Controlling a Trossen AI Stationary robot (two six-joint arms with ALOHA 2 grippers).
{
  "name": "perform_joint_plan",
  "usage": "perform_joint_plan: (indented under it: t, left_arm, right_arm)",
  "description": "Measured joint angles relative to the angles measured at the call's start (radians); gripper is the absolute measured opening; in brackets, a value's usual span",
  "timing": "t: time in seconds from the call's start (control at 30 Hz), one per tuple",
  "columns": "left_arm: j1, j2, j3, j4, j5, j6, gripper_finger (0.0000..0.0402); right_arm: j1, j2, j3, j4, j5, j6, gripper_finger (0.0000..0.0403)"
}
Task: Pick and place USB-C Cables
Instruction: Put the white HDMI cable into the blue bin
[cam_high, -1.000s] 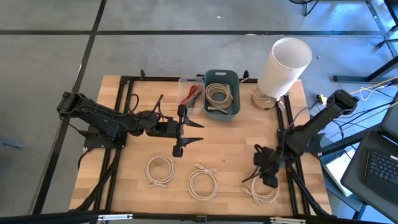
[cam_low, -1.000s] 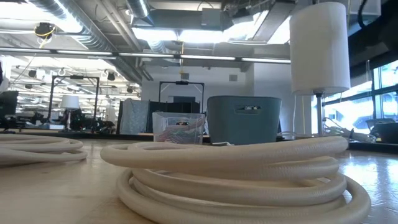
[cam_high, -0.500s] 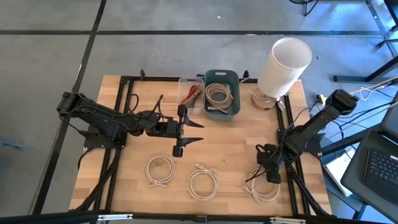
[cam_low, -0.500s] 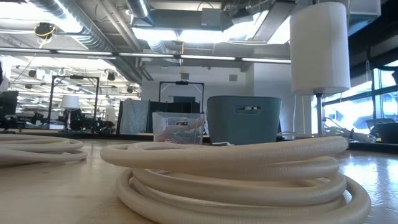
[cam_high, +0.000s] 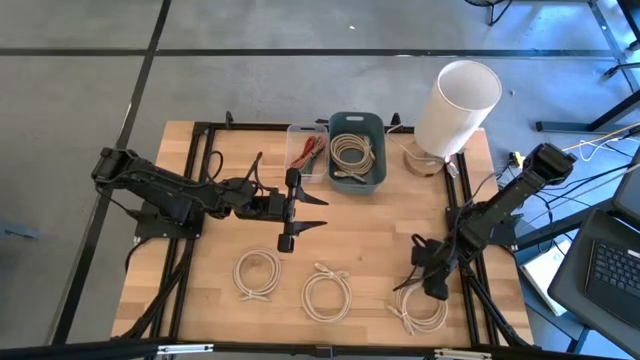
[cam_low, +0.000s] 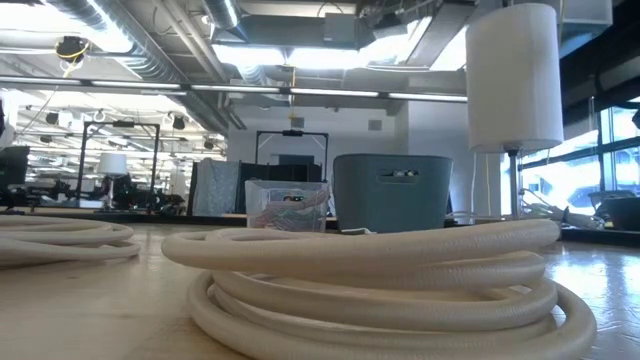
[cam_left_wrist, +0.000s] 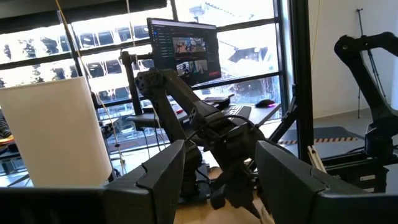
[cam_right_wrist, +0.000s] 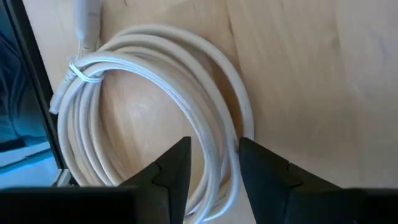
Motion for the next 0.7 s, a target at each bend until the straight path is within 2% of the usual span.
perform_joint_plan:
  t: [0.17, 0.47, 0.53, 0.67, 0.7]
  left_arm:
    - [0.000, 0.000, 0.000, 0.000, 0.000, 0.000, 0.0191]
    - [0.000, 0.000, 0.000, 0.000, 0.000, 0.000, 0.0191]
    - [0.000, 0.000, 0.000, 0.000, 0.000, 0.000, 0.0191]
    - [0.000, 0.000, 0.000, 0.000, 0.000, 0.000, 0.0191]
    - [0.000, 0.000, 0.000, 0.000, 0.000, 0.000, 0.0191]
  right_arm:
    - [0.035, 0.012, 0.000, -0.001, 0.008, 0.064, 0.0136]
    - [0.076, 0.099, 0.009, 0.026, 0.115, 0.097, 0.0127]
    - [0.075, 0.109, 0.006, 0.029, 0.137, 0.097, 0.0107]
    - [0.075, 0.109, 0.005, 0.043, 0.158, 0.097, 0.0032]
    - [0.075, 0.109, 0.003, 0.048, 0.161, 0.097, 0.0025]
